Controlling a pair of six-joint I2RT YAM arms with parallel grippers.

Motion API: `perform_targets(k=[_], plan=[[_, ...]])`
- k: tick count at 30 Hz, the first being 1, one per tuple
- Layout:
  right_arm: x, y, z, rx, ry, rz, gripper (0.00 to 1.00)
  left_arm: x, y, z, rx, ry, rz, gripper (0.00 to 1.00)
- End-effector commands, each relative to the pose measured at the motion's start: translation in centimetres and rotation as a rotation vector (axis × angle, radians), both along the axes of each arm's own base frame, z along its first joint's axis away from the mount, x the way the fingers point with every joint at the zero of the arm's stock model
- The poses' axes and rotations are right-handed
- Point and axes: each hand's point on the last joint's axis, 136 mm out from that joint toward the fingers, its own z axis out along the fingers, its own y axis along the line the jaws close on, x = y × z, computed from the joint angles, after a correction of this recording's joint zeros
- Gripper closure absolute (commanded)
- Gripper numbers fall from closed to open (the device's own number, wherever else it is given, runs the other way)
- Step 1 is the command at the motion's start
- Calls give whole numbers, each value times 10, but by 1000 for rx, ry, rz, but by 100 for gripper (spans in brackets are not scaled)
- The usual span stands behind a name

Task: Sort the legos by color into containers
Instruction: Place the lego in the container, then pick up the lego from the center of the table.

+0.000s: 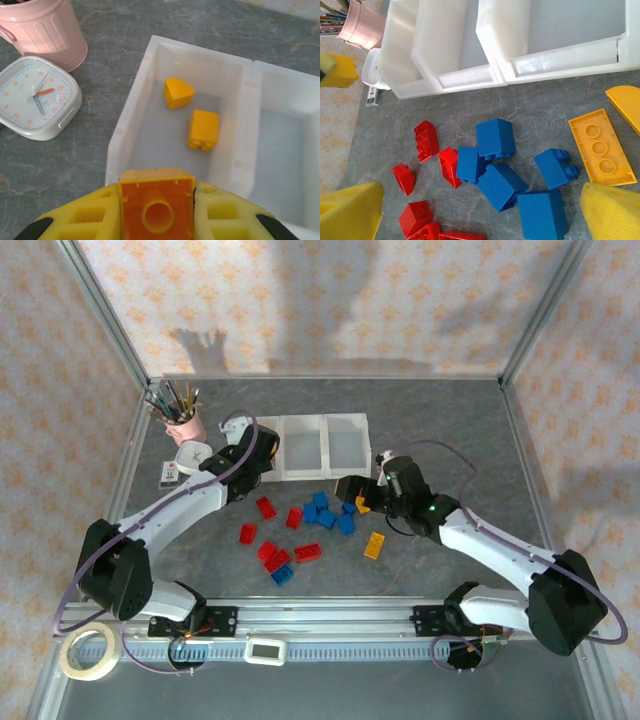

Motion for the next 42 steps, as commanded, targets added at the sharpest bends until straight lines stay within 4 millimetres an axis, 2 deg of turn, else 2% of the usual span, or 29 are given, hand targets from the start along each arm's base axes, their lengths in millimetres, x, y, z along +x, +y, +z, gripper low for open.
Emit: perform_targets(k=[1, 2, 6, 10, 16, 20, 24, 28, 29, 32, 38, 42], plan=[[11, 8, 21, 50, -63, -16, 0, 23, -1, -9, 21, 21, -38, 73], [13, 8, 14, 37, -49, -21, 0, 28, 0, -13, 26, 31, -40, 73], [18, 7, 14, 27, -58, -40, 0, 48, 2, -30, 49, 63, -39, 73], [21, 8, 13, 15, -61, -41, 0, 60, 8, -42, 66, 97, -25, 70], [24, 4, 13, -11, -67, -58, 0, 65, 9, -50, 75, 112, -32, 52], [25, 1, 13, -26, -74, -68, 0, 66, 9, -46, 77, 114, -38, 47], [27, -10, 15, -63, -80, -107, 0, 63, 1, -27, 25, 91, -66, 47], [27, -27, 9, -98, -59, -160, 0, 53, -20, -4, -64, 48, -142, 46], [26, -33, 16, -86, -73, -178, 0, 48, -27, 3, -75, 36, -161, 46], [24, -48, 13, -87, -58, -220, 0, 32, -50, 21, -102, -2, -218, 46], [18, -81, 0, -124, -19, -295, 0, 0, -112, 39, -215, -42, -352, 45], [12, -94, -4, -135, -12, -322, 0, -17, -155, 42, -304, -49, -418, 45]])
